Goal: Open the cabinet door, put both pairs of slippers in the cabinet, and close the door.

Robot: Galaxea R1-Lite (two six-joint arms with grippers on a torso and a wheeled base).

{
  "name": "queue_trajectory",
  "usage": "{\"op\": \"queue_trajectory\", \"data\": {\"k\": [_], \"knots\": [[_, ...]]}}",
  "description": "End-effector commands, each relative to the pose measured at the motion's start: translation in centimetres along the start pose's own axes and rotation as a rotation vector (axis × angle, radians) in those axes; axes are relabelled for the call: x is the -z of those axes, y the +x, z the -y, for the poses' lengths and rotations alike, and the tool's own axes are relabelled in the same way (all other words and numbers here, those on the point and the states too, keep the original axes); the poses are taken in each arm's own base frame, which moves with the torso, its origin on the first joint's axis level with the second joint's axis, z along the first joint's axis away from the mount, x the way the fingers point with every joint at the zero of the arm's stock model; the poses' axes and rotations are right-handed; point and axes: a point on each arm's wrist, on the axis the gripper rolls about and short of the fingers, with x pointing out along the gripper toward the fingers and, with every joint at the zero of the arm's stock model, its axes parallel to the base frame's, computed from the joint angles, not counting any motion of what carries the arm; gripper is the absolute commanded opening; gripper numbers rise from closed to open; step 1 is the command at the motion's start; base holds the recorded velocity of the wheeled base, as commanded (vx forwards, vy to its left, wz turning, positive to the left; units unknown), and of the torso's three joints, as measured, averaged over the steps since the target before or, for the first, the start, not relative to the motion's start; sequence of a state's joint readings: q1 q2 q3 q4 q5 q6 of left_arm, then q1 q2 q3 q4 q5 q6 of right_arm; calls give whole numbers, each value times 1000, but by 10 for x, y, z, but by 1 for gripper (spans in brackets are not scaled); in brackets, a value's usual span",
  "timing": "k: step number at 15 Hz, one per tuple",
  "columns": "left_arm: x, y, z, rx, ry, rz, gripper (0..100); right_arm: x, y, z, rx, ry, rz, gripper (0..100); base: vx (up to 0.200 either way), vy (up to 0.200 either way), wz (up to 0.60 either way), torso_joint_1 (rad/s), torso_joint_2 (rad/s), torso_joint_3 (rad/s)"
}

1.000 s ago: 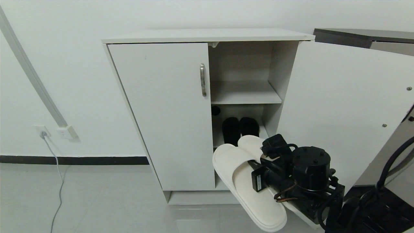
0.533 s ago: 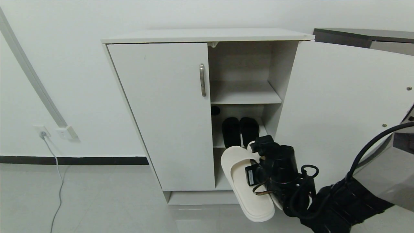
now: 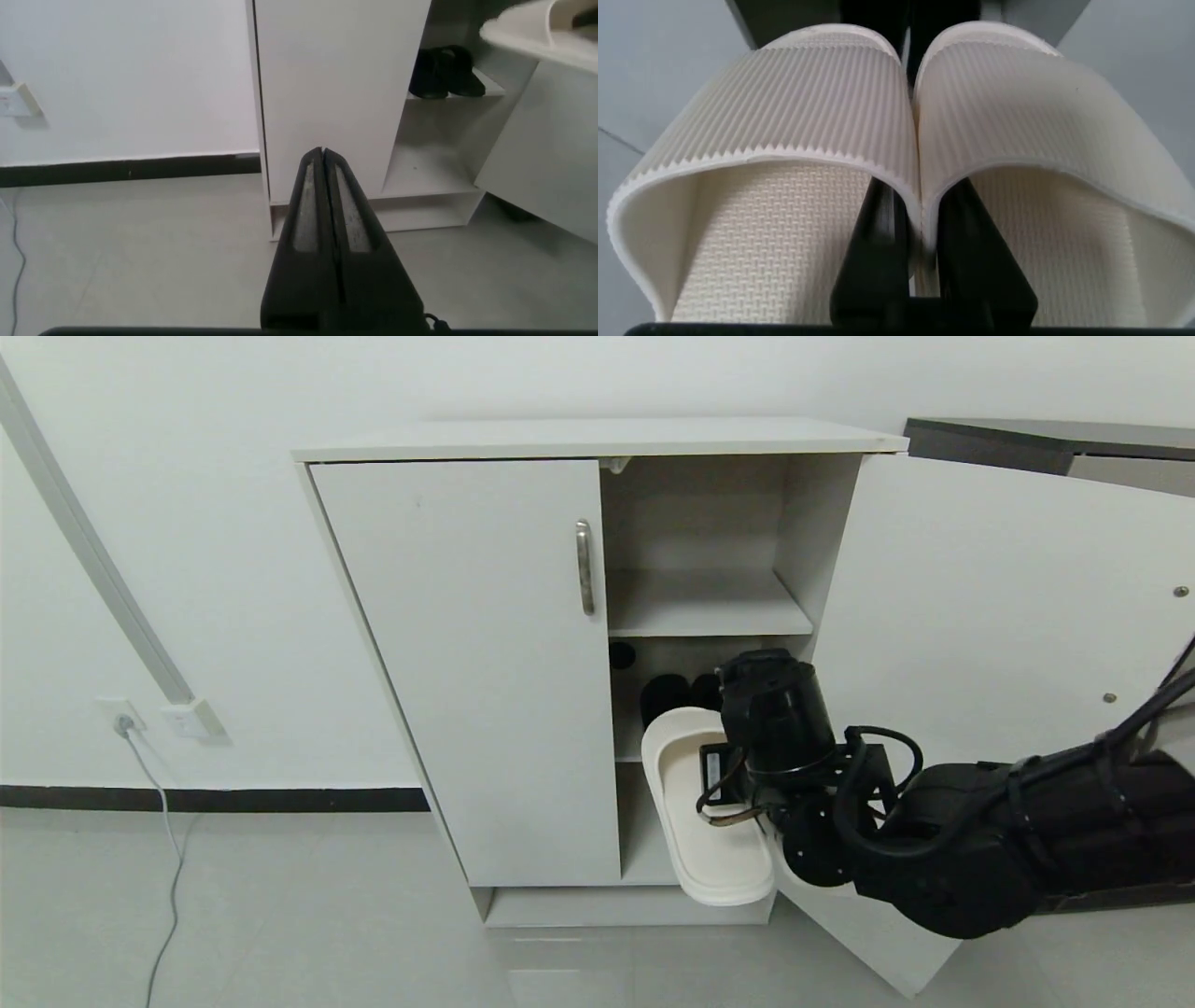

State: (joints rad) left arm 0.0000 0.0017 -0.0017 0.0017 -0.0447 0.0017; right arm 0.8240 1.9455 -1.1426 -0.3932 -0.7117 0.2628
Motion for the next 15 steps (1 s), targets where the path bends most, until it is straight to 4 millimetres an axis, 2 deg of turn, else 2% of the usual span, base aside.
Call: {"op": "queue_trajectory", "data": {"k": [1,4,8,14,15], "knots": [[0,0,0,0,0,0,0,-19,-9,2,-14,21,49,0,0,0,0,0,0,0],[0,0,0,0,0,0,0,-37,-12,0,-23,19,93,0,0,0,0,0,0,0],[0,0,0,0,0,0,0,-51,-18,3,-26,24,123,0,0,0,0,0,0,0],[0,0,0,0,0,0,0,-63,-20,4,-25,21,127,0,0,0,0,0,0,0],[0,0,0,0,0,0,0,-65,-20,4,-26,26,131,0,200,0,0,2,-2,2]]}}
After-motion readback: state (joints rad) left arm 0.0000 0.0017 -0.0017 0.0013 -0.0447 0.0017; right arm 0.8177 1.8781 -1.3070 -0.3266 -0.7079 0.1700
